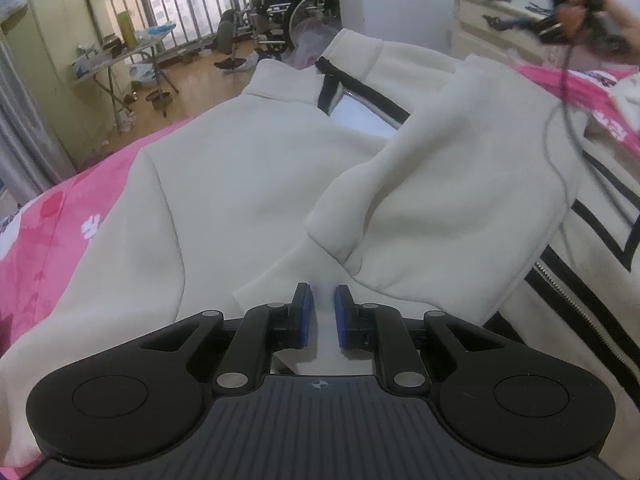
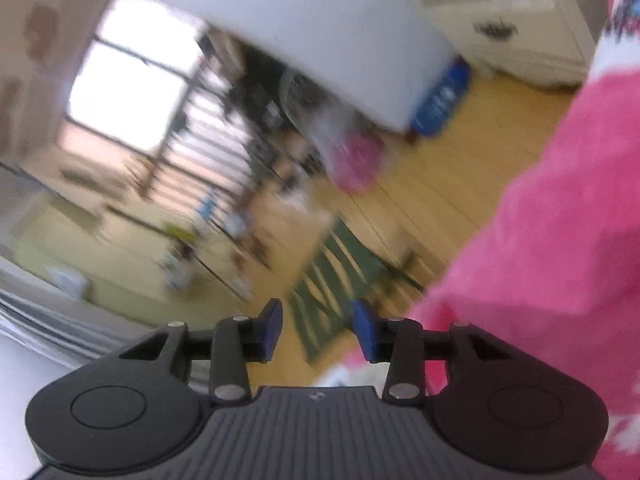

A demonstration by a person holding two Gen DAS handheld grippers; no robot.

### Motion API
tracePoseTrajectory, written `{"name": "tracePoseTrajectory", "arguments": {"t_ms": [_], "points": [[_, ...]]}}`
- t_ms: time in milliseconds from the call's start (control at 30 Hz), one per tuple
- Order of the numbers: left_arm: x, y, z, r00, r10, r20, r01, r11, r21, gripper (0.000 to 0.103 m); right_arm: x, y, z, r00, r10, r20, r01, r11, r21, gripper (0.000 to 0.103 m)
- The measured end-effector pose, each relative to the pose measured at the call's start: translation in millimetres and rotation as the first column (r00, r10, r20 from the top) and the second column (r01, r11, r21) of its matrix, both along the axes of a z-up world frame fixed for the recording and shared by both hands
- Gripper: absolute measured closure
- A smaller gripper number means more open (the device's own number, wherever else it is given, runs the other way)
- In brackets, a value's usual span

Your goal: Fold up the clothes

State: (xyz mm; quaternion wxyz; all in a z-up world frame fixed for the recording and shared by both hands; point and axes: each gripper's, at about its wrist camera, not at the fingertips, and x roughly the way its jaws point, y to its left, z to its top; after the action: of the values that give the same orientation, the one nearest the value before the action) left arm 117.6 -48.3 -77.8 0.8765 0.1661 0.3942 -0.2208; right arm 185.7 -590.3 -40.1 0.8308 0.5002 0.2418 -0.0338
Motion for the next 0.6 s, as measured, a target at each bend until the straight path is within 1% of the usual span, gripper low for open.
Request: {"name": "tracePoseTrajectory", "arguments": {"t_ms": [67, 100, 133, 167, 200, 267, 300, 367, 400, 433, 467, 500, 533, 567, 600], "points": [[1, 1, 1, 1.000, 0.015, -0.005, -0.015, 1.000, -0.003, 0.087, -15, -3, 15, 0.999, 0.045, 0.028, -0.044, 0.998, -0.037, 0.064], [1, 3, 1, 0.999, 0.029, -0.013, -0.030, 0.999, -0.012, 0.087, -16, 12, 17, 0.992, 0.123, 0.011, -0.122, 0.987, -0.100, 0.064], [2, 4, 2, 0.999, 0.041, -0.021, -0.041, 0.999, -0.021, 0.087, -15, 30, 17, 0.977, 0.212, -0.019, -0.212, 0.962, -0.171, 0.065], [4, 6, 2, 0.998, 0.051, -0.028, -0.052, 0.998, -0.030, 0.087, -14, 48, 16, 0.953, 0.296, -0.055, -0.301, 0.924, -0.238, 0.065], [5, 7, 3, 0.997, 0.062, -0.036, -0.063, 0.997, -0.039, 0.087, -11, 68, 12, 0.921, 0.381, -0.084, -0.389, 0.882, -0.267, 0.065], [6, 9, 4, 0.996, 0.083, -0.045, -0.085, 0.995, -0.042, 0.087, -1, 109, -9, 0.847, 0.518, -0.118, -0.531, 0.812, -0.243, 0.065], [6, 9, 4, 0.994, 0.094, -0.049, -0.096, 0.994, -0.043, 0.087, 5, 126, -20, 0.837, 0.526, -0.149, -0.547, 0.792, -0.272, 0.065], [8, 15, 6, 0.989, 0.135, -0.058, -0.138, 0.989, -0.047, 0.087, 16, 158, -41, 0.829, 0.514, -0.219, -0.559, 0.753, -0.348, 0.071], [10, 20, 9, 0.984, 0.165, -0.068, -0.168, 0.984, -0.055, 0.084, 22, 174, -52, 0.825, 0.506, -0.253, -0.565, 0.730, -0.384, 0.073], [11, 28, 13, 0.976, 0.200, -0.082, -0.206, 0.976, -0.069, 0.074, 23, 183, -50, 0.834, 0.485, -0.263, -0.552, 0.725, -0.412, 0.071], [12, 37, 18, 0.967, 0.237, -0.099, -0.245, 0.966, -0.084, 0.070, 23, 190, -44, 0.846, 0.462, -0.267, -0.534, 0.723, -0.438, 0.071], [11, 48, 26, 0.960, 0.258, -0.104, -0.269, 0.957, -0.109, 0.068, 20, 198, -36, 0.845, 0.461, -0.271, -0.534, 0.701, -0.472, 0.068], [10, 59, 34, 0.955, 0.276, -0.108, -0.289, 0.948, -0.136, 0.066, 17, 206, -27, 0.842, 0.465, -0.274, -0.537, 0.674, -0.507, 0.068], [7, 70, 41, 0.948, 0.296, -0.115, -0.311, 0.938, -0.153, 0.064, 9, 215, -16, 0.832, 0.493, -0.254, -0.546, 0.644, -0.537, 0.068], [4, 81, 47, 0.941, 0.316, -0.123, -0.333, 0.928, -0.167, 0.057, -1, 225, -6, 0.818, 0.527, -0.230, -0.553, 0.612, -0.565, 0.068]]}}
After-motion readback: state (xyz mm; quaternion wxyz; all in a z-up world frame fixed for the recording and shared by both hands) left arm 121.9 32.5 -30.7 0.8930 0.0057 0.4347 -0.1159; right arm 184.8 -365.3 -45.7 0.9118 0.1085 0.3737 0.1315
